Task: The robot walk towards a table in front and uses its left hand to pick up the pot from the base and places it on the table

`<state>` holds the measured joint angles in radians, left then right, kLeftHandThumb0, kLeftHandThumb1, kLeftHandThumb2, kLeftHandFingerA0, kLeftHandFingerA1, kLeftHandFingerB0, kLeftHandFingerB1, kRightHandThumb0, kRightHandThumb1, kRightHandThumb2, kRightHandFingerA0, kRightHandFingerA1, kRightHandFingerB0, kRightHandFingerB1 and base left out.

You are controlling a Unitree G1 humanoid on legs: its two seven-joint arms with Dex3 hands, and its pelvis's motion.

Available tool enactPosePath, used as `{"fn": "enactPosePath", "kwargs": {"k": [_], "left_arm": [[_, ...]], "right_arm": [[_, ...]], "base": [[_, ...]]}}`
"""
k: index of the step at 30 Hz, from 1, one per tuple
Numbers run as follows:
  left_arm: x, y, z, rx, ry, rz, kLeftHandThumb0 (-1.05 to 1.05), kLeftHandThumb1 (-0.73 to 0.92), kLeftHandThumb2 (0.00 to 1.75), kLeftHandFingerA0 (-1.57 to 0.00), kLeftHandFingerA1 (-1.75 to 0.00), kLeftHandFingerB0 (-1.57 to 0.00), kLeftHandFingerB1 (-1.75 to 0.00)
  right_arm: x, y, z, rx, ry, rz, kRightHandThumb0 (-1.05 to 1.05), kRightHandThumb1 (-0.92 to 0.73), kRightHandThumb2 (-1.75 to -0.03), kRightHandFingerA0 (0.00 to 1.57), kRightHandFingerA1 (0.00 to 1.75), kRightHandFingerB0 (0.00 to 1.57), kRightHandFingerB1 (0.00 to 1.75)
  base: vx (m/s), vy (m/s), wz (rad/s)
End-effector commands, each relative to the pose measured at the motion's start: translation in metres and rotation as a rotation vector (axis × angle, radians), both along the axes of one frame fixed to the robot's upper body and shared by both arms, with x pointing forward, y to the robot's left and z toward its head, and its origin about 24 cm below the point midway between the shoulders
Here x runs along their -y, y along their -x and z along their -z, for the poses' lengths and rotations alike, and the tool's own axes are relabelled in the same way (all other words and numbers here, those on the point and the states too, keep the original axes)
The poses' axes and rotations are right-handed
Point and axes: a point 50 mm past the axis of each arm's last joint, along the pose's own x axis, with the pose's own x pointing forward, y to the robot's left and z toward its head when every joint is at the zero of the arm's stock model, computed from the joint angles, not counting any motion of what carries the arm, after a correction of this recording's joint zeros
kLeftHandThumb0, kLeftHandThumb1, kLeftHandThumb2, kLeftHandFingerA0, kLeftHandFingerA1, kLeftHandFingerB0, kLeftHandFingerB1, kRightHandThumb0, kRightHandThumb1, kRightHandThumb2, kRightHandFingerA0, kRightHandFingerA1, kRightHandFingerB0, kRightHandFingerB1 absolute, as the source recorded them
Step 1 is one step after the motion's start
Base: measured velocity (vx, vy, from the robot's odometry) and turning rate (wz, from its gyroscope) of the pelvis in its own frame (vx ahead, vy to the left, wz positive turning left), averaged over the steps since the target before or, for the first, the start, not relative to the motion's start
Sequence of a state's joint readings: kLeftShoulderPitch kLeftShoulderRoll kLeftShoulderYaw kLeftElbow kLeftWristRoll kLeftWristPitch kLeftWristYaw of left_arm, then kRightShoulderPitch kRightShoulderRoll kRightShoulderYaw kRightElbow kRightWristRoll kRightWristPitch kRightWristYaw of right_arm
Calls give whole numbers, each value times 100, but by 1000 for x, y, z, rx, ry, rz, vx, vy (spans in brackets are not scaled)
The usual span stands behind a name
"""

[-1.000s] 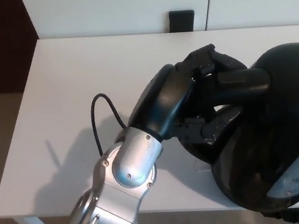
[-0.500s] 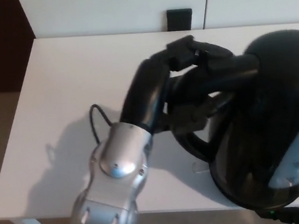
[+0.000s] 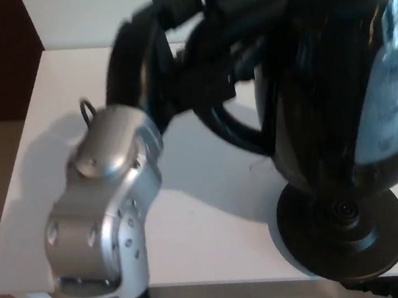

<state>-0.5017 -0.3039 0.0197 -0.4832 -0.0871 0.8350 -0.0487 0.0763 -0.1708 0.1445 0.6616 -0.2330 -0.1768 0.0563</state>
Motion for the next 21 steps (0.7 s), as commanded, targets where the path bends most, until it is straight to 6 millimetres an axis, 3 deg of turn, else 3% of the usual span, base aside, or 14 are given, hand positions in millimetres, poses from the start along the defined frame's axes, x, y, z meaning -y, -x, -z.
{"fn": "enactPosePath", "kwargs": {"k": [1, 3, 5, 8, 11, 12, 13, 16, 21], "left_arm": [[-7, 0, -30, 105, 4, 13, -19, 82, 64, -102, -139, -81, -97], [-7, 0, -31, 103, 3, 14, -19, 82, 64, -102, -139, -81, -97], [-32, -4, -34, 171, -105, -73, -15, 83, 68, -104, -137, -81, -98], [-44, -5, -35, 205, -195, -138, -13, 82, 69, -104, -133, -81, -98], [-46, -5, -35, 211, -211, -143, -13, 82, 69, -104, -133, -81, -98], [-67, -6, -28, 277, -430, -235, -13, 83, 65, -105, -130, -76, -99], [-76, -5, -25, 305, -533, -262, -13, 83, 65, -105, -130, -76, -99], [-76, -5, -25, 309, -539, -261, -13, 83, 65, -105, -130, -76, -99], [-96, 2, -16, 324, -744, -335, -6, 80, 68, -106, -130, -78, -97]], "right_arm": [[9, 0, -1, -6, 40, 6, -21, -60, -57, 65, 48, 50, 42], [9, 0, -1, -6, 41, 6, -21, -60, -57, 65, 48, 50, 42], [9, 1, -1, -15, 55, 3, -22, -60, -57, 69, 48, 50, 42], [9, 1, 0, -16, 71, -5, -23, -60, -58, 70, 48, 51, 41], [9, 1, 0, -17, 74, -6, -23, -60, -58, 70, 48, 51, 41], [10, 1, 0, -19, 75, -4, -22, -60, -57, 66, 47, 50, 41], [10, 2, 1, -20, 76, -2, -22, -60, -57, 66, 47, 50, 41], [10, 2, 1, -20, 76, -2, -22, -60, -57, 66, 47, 50, 41], [11, 2, 1, -19, 58, 12, -21, -60, -57, 69, 49, 50, 42]], "base": [[0, 0, 0], [0, 0, 0], [0, 0, 0], [0, 0, 0], [0, 0, 0], [0, 0, 0], [0, 0, 0], [0, 0, 0], [0, 0, 0]]}}
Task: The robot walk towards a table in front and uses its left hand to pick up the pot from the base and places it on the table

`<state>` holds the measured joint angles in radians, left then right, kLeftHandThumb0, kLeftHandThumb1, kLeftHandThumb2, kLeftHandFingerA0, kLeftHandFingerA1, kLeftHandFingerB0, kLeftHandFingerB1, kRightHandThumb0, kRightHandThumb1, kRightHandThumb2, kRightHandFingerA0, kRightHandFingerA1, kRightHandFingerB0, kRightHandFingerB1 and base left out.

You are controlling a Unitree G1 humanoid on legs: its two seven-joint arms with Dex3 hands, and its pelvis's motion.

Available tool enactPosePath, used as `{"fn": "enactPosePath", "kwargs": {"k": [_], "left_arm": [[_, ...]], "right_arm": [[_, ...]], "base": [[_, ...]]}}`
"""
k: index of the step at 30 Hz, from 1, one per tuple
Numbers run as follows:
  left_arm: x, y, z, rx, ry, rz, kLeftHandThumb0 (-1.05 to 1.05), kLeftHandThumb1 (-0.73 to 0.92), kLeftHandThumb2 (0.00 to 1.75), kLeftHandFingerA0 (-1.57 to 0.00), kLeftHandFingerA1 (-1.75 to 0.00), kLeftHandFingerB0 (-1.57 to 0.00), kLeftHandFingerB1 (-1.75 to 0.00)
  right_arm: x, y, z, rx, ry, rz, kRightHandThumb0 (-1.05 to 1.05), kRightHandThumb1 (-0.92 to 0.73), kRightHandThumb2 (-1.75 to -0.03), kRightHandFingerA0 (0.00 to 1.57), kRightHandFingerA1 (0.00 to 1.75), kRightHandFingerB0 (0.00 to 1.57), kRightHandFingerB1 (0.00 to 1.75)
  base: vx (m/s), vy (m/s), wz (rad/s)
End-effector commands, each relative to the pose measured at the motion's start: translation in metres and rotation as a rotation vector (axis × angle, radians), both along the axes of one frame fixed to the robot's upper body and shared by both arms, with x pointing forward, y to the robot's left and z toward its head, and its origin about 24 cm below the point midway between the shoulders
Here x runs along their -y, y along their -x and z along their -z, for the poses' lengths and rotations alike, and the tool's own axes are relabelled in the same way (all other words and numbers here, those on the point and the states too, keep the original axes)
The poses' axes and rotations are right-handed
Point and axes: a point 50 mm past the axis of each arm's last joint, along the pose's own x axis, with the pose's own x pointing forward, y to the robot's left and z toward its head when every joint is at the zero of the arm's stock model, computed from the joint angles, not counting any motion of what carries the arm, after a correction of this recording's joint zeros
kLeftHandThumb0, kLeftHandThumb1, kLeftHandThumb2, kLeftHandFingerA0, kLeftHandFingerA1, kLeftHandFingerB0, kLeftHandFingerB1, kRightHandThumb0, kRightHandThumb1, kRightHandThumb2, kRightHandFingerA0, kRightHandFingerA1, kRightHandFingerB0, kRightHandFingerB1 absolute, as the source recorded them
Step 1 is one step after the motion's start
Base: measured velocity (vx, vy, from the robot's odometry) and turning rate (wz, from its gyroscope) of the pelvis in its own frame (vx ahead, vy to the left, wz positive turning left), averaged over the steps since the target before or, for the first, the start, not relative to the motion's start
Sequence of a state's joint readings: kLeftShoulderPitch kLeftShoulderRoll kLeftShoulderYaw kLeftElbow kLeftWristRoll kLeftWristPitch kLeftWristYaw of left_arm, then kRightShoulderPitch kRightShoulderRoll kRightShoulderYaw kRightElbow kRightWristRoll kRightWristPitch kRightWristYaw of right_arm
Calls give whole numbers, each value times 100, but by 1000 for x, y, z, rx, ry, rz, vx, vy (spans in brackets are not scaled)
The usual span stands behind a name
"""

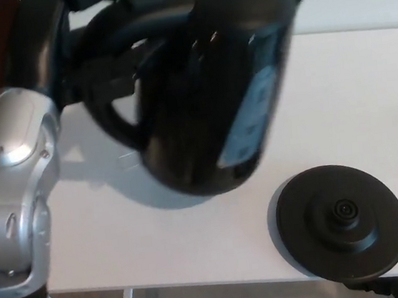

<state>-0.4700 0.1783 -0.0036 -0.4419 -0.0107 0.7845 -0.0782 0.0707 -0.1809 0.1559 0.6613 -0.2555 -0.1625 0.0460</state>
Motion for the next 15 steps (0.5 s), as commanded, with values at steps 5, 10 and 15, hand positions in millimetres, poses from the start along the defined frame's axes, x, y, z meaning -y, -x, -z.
{"fn": "enactPosePath", "kwargs": {"k": [5, 10, 15], "left_arm": [[-25, 17, -9, 248, -357, -49, -6, 79, 67, -103, -130, -78, -94], [-26, 21, 13, 218, -390, -29, -2, 80, 64, -103, -124, -79, -81], [-23, 25, 26, 164, -381, -5, 0, 79, 63, -107, -115, -79, -71]], "right_arm": [[10, 7, 4, -29, 23, 35, -20, -60, -57, 67, 48, 50, 42], [11, 15, 7, -42, 40, 25, -20, -60, -57, 70, 49, 51, 42], [12, 21, 8, -47, 42, 19, -20, -60, -57, 70, 49, 51, 42]], "base": [[0, 0, 0], [0, 0, 0], [0, 0, 0]]}}
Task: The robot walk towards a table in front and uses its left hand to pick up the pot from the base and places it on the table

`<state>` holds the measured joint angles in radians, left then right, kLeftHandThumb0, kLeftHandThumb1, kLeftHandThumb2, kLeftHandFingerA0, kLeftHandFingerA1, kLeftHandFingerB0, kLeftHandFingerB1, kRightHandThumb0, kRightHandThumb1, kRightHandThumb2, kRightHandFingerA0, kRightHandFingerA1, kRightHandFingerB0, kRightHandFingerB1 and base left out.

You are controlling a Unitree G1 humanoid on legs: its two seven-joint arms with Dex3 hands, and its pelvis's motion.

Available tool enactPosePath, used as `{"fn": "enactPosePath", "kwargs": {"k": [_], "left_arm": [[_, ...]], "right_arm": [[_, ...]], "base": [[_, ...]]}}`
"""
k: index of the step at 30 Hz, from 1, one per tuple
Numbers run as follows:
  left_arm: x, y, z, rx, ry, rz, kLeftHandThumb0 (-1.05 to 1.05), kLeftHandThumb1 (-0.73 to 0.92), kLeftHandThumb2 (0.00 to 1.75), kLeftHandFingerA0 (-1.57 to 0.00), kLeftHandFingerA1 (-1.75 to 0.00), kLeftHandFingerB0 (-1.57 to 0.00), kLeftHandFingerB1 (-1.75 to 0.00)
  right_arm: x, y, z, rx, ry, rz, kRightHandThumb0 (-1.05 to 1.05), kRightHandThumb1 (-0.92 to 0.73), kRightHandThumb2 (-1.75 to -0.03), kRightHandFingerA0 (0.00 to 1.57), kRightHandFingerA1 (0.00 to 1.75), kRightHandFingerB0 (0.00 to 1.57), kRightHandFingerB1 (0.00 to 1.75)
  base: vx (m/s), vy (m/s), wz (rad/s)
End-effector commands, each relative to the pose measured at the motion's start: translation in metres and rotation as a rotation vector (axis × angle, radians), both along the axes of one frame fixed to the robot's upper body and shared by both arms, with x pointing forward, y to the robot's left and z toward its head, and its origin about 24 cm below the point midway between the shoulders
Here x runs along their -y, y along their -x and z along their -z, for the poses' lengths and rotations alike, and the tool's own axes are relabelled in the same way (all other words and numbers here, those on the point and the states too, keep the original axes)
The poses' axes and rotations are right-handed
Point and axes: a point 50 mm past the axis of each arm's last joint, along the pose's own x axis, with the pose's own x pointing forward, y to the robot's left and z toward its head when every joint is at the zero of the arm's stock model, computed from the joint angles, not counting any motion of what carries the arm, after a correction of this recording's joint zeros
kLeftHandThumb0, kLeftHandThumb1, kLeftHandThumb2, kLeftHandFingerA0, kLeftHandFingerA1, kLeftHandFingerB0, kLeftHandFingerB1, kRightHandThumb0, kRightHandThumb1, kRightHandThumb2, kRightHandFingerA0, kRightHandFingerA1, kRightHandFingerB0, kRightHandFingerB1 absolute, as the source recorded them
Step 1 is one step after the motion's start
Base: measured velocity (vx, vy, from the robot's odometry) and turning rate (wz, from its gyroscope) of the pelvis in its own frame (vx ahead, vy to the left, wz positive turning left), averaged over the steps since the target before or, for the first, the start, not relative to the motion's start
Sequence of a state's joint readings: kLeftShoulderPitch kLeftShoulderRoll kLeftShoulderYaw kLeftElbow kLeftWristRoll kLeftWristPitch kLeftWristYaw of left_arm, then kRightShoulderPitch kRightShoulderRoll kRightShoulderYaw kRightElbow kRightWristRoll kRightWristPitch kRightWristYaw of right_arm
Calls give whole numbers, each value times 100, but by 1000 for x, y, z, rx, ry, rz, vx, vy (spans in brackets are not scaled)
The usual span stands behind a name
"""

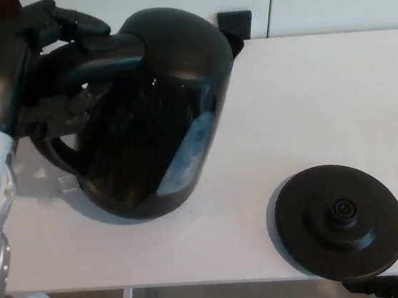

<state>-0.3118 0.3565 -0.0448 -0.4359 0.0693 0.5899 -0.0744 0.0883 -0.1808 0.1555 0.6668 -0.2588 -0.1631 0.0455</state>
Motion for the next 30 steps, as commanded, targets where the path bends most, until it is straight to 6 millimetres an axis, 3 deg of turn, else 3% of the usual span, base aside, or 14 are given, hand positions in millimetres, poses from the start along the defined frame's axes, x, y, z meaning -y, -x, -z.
{"fn": "enactPosePath", "kwargs": {"k": [1, 2, 4, 5, 13, 20, 21, 24, 25, 27, 28, 30], "left_arm": [[4, 10, 14, 11, -180, 119, -36, 47, 56, -11, -34, -8, -23], [4, 10, 24, -136, -231, 203, -36, 47, 56, -11, -34, -8, -23], [4, 10, 24, -137, -234, 207, -36, 47, 56, -11, -34, -8, -23], [4, 10, 26, -182, -270, 239, -57, 37, 68, 0, -5, 0, -1], [1, 11, 34, -379, -382, 359, -72, 43, 79, 0, -7, 0, 0], [0, 11, 34, -415, -384, 392, -79, 45, 84, 0, -6, 0, 0], [0, 11, 34, -414, -382, 395, -80, 40, 73, 0, 0, 0, -1], [0, 11, 34, -415, -381, 398, -80, 40, 73, 0, 0, 0, -1], [0, 11, 30, -397, -346, 401, -79, 51, 56, 0, 0, 0, 0], [-1, 11, 26, -368, -293, 405, -79, 51, 56, 0, 0, 0, 0], [-6, 12, 8, -284, -235, 395, -88, 45, 81, 0, 0, 0, 0], [-13, 16, -8, -203, -178, 384, -89, 47, 82, 0, 0, 0, 0]], "right_arm": [[11, 14, 4, -27, 36, 17, -21, -60, -57, 68, 49, 51, 42], [11, 14, 4, -29, 32, 22, -21, -60, -57, 68, 49, 51, 42], [11, 14, 4, -29, 32, 22, -21, -60, -57, 68, 49, 51, 42], [11, 14, 3, -29, 35, 16, -22, -61, -58, 70, 49, 52, 42], [14, 18, 6, -37, 28, 28, -21, -60, -58, 68, 48, 52, 42], [14, 19, 7, -38, 35, 26, -18, -58, -57, 70, 49, 52, 42], [14, 19, 7, -39, 36, 26, -18, -58, -57, 70, 49, 51, 42], [14, 19, 7, -39, 36, 26, -18, -58, -57, 70, 49, 51, 42], [14, 20, 8, -38, 36, 22, -18, -58, -57, 70, 49, 52, 43], [13, 20, 8, -36, 37, 16, -18, -58, -57, 70, 49, 52, 43], [13, 21, 8, -36, 37, 18, -19, -57, -57, 70, 49, 52, 43], [14, 23, 9, -41, 37, 19, -18, -57, -56, 70, 48, 52, 42]], "base": [[0, 0, 0], [0, 0, 0], [0, 0, 0], [0, 0, 0], [0, 0, 0], [0, 0, 0], [0, 0, 0], [0, 0, 0], [0, 0, 0], [0, 0, 0], [0, 0, 0], [0, 0, 0]]}}
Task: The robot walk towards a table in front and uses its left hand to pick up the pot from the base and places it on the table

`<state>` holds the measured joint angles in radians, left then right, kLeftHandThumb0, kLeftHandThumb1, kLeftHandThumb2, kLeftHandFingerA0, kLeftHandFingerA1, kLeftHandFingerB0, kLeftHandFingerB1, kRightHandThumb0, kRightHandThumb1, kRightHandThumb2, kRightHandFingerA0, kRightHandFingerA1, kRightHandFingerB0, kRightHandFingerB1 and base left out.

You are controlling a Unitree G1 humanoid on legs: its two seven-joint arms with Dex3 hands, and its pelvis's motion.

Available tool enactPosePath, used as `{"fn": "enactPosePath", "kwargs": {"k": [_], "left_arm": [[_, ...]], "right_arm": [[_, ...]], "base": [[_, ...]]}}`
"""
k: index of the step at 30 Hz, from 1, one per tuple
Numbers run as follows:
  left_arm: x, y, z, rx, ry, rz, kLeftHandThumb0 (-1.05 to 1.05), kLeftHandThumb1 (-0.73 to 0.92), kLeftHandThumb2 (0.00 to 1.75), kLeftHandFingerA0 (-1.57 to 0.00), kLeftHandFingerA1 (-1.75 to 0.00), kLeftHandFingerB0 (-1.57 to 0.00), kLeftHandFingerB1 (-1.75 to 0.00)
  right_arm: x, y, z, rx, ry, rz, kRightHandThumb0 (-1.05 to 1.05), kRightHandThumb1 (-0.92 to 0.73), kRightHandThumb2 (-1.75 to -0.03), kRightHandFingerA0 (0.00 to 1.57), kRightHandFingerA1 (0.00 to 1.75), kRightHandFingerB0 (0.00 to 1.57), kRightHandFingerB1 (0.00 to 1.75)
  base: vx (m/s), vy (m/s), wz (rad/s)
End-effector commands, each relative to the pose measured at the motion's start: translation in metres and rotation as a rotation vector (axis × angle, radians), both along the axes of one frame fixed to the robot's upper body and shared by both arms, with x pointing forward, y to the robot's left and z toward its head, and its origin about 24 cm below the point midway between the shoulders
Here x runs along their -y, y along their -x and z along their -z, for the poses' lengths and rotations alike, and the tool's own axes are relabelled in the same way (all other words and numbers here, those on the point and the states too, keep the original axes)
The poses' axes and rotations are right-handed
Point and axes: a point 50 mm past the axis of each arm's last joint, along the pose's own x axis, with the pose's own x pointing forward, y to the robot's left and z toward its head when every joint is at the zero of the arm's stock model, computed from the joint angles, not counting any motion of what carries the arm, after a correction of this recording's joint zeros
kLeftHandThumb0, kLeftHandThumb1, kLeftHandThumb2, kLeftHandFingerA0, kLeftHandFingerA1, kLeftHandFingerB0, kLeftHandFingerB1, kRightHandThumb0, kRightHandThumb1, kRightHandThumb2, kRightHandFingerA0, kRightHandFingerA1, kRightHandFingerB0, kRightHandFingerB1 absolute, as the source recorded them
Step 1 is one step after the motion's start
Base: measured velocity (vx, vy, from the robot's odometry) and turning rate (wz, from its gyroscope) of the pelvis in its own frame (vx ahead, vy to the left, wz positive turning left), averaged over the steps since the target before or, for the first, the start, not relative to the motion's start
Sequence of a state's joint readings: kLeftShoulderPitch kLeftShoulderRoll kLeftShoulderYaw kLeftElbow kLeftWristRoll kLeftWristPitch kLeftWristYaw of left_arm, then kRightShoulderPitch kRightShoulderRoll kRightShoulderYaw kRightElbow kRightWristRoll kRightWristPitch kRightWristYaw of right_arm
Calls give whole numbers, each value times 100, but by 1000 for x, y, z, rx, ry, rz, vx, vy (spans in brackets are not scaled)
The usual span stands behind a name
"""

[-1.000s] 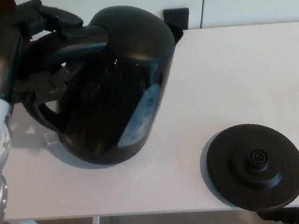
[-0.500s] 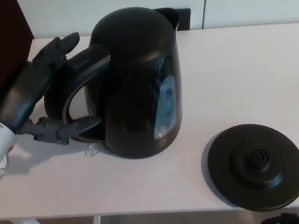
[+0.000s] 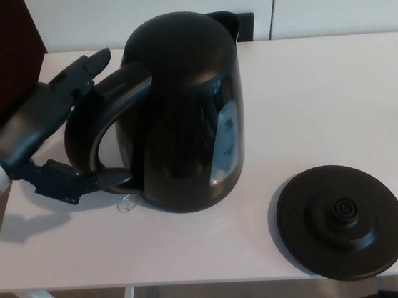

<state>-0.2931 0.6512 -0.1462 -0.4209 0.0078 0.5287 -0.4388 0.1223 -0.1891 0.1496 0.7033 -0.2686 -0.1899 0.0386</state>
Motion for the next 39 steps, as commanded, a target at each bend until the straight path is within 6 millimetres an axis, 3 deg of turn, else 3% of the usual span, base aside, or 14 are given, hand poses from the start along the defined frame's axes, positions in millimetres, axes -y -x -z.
{"fn": "enactPosePath", "kwargs": {"k": [1, 5, 6, 7, 14, 15, 18, 21, 24, 27, 32, 34, 36, 39], "left_arm": [[-18, 9, -29, 51, 205, 12, -92, 47, 84, 0, 0, 0, 0], [-30, 12, -37, 74, 305, -7, -90, 47, 82, 0, 0, 0, 0], [-69, 19, -53, 157, 421, -107, -92, 56, 58, 0, 0, 0, 0], [-86, 25, -60, 198, 473, -146, -92, 56, 58, 0, 0, 0, 0], [-138, 61, -48, 221, 574, -290, -89, 57, 58, 0, 0, 0, 0], [-163, 83, -26, 200, 630, -384, -89, 47, 82, 0, 0, 0, 0], [-173, 95, -17, 193, 654, -422, -89, 47, 82, 0, 0, 0, 0], [-198, 147, 65, -60, 673, -622, -88, 52, 85, 0, 0, 0, -3], [-198, 156, 78, -101, 634, -640, -88, 52, 85, 0, 0, 0, -3], [-179, 207, 179, -447, 576, -840, -88, 64, 100, 0, -11, 0, -9], [-177, 215, 196, -499, 558, -863, -89, 69, 103, 0, -11, 0, -7], [-148, 235, 246, -736, 474, -886, -86, 76, 111, 0, -18, 0, -11], [-148, 236, 247, -734, 472, -883, -86, 76, 111, 0, -18, 0, -11], [-135, 242, 265, -836, 218, -713, -85, 70, 107, -14, -41, 0, -12]], "right_arm": [[7, 8, 2, -1, 18, 10, -18, -57, -56, 69, 49, 52, 42], [8, 10, 2, -3, 22, 7, -18, -57, -56, 69, 49, 51, 42], [9, 16, 3, -10, 23, 9, -17, -56, -56, 68, 48, 52, 43], [9, 18, 4, -13, 23, 10, -17, -56, -56, 68, 48, 52, 43], [13, 30, 7, -46, 13, 25, -16, -56, -56, 67, 48, 51, 43], [14, 32, 8, -49, 11, 20, -18, -56, -56, 62, 46, 50, 42], [14, 32, 7, -48, 11, 19, -18, -56, -56, 62, 46, 50, 42], [17, 34, 5, -38, 3, 38, -17, -56, -56, 57, 44, 50, 41], [18, 35, 4, -38, 3, 40, -17, -56, -56, 57, 44, 50, 41], [31, 43, 7, -53, 1, 99, -18, -57, -57, 61, 47, 49, 42], [31, 44, 9, -56, -1, 108, -18, -57, -57, 61, 46, 49, 42], [29, 36, 11, -58, 5, 120, -18, -56, -56, 61, 46, 49, 42], [29, 36, 11, -57, 5, 120, -18, -56, -56, 61, 46, 49, 42], [33, 26, 10, -55, 41, 134, -20, -56, -57, 56, 43, 47, 40]], "base": [[0, 0, 0], [0, 0, 0], [0, 0, 0], [0, 0, 0], [0, 0, 0], [0, 0, 0], [0, 0, 0], [0, 0, 0], [0, 0, 0], [0, 0, 0], [0, 0, 0], [0, 0, 0], [0, 0, 0], [0, 0, 0]]}}
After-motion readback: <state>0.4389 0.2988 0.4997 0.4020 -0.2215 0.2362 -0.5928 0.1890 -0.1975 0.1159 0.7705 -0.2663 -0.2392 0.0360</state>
